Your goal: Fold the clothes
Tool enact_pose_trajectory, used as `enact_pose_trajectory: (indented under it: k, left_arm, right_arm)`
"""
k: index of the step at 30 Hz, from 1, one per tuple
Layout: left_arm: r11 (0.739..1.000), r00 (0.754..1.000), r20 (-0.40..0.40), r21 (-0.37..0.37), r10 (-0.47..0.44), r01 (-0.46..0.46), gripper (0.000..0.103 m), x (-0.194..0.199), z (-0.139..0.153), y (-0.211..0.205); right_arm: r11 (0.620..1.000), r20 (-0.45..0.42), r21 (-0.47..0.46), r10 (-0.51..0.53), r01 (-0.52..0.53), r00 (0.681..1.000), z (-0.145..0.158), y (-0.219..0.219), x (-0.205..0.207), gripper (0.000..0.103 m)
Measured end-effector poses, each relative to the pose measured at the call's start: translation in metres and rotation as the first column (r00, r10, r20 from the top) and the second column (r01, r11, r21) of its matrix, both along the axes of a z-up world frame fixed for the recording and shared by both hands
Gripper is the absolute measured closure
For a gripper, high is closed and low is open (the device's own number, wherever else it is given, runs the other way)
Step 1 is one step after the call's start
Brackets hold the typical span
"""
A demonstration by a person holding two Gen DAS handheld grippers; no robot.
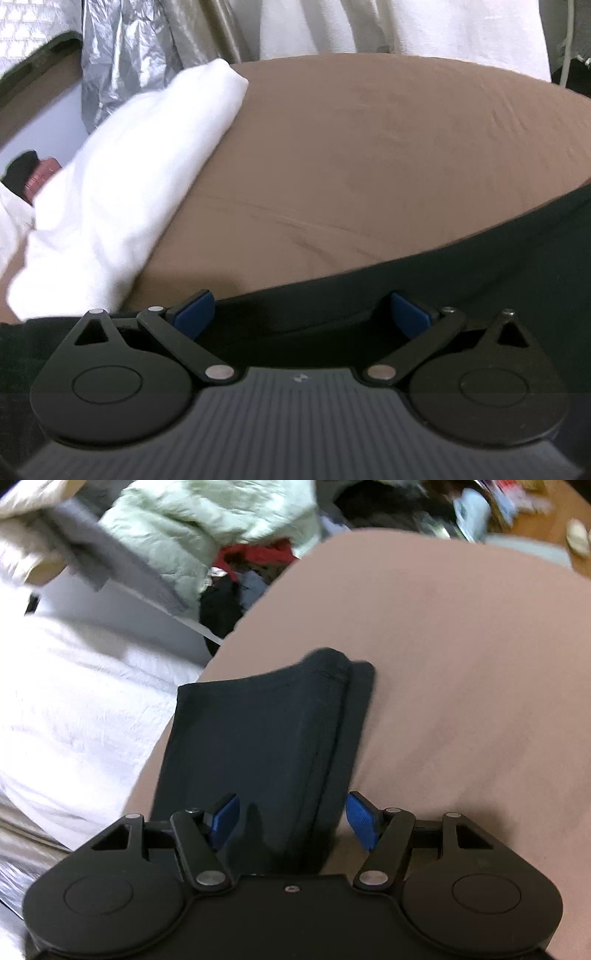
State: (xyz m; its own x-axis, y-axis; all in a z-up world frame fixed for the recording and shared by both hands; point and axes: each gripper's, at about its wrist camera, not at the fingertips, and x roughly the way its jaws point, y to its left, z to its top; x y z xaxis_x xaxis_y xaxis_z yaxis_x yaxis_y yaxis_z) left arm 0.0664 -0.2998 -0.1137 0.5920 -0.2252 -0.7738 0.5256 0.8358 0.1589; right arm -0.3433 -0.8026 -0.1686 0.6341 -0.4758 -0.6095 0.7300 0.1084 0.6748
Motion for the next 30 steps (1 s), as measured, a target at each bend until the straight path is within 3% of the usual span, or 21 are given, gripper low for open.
enact_pose_trajectory:
  k: [3,6,7,8,10,13,15,18,20,22,23,25,27,30]
  left_arm:
    - [0.996,0.999,-0.043,-0.085,0.012,-0.016,0.002,0.008,0.004,0.014]
    - [0.988,0.999,-0.029,-0.151,0.012,-0.016,0.005,0.002,0.016,0.021]
    - [0.986,1.0,-0.021,-0.168,0.002,-0.005,0.005,-0.001,0.021,0.02]
    - [0.983,1.0,-0.012,-0.184,-0.006,0.004,0.005,-0.006,0.027,0.02]
    - [0.978,1.0,0.008,-0.207,-0.015,0.017,0.005,-0.02,0.036,0.018]
    - [0.964,0.995,-0.02,-0.252,-0.095,0.087,0.005,-0.039,0.045,-0.001]
    - [0.924,0.975,-0.075,-0.342,-0.211,0.174,0.005,-0.054,0.049,-0.022]
    - [0.815,0.911,-0.138,-0.511,-0.389,0.271,0.005,-0.088,0.045,-0.053]
    - [0.815,0.872,-0.199,-0.492,-0.447,0.305,0.005,-0.107,0.028,-0.081]
    - [0.873,0.85,-0.288,-0.356,-0.442,0.333,0.005,-0.122,0.001,-0.113]
    - [0.897,0.855,-0.297,-0.263,-0.424,0.354,0.005,-0.13,-0.011,-0.125]
    - [0.896,0.875,-0.198,-0.147,-0.442,0.419,0.003,-0.148,-0.016,-0.137]
    - [0.897,0.881,-0.17,-0.107,-0.441,0.429,0.002,-0.154,-0.011,-0.14]
    - [0.903,0.887,-0.2,-0.202,-0.417,0.379,0.005,-0.142,0.003,-0.127]
  right_arm:
    - [0.999,0.008,-0.048,0.009,-0.008,1.0,-0.002,-0.01,0.006,0.032]
    - [0.998,0.042,-0.066,0.011,-0.008,0.999,0.001,-0.026,0.011,0.032]
    - [0.996,0.03,-0.089,0.021,-0.018,0.999,0.006,-0.03,0.014,0.046]
    - [0.99,-0.018,-0.136,0.037,-0.039,0.999,0.014,-0.03,0.019,0.092]
    - [0.971,-0.095,-0.227,0.058,-0.078,0.994,0.031,-0.029,0.026,0.094]
    - [0.937,-0.119,-0.344,0.017,-0.057,0.993,0.059,-0.02,0.014,0.096]
    - [0.937,-0.144,-0.346,-0.008,-0.042,0.99,0.058,-0.025,0.005,0.096]
    - [0.971,-0.169,-0.236,-0.009,-0.032,0.986,0.025,-0.041,-0.003,0.096]
    - [0.975,-0.193,-0.219,0.004,-0.047,0.981,0.012,-0.045,-0.005,0.096]
    - [0.975,-0.172,-0.219,0.008,-0.046,0.985,0.01,-0.047,-0.008,0.096]
    - [0.974,-0.172,-0.22,0.007,-0.045,0.985,0.011,-0.047,-0.009,0.096]
    - [0.971,-0.19,-0.235,0.007,-0.052,0.982,0.013,-0.043,-0.01,0.096]
    - [0.968,-0.191,-0.246,-0.001,-0.047,0.982,0.016,-0.037,-0.006,0.096]
    - [0.952,-0.167,-0.303,-0.001,-0.051,0.986,0.036,-0.021,-0.004,0.095]
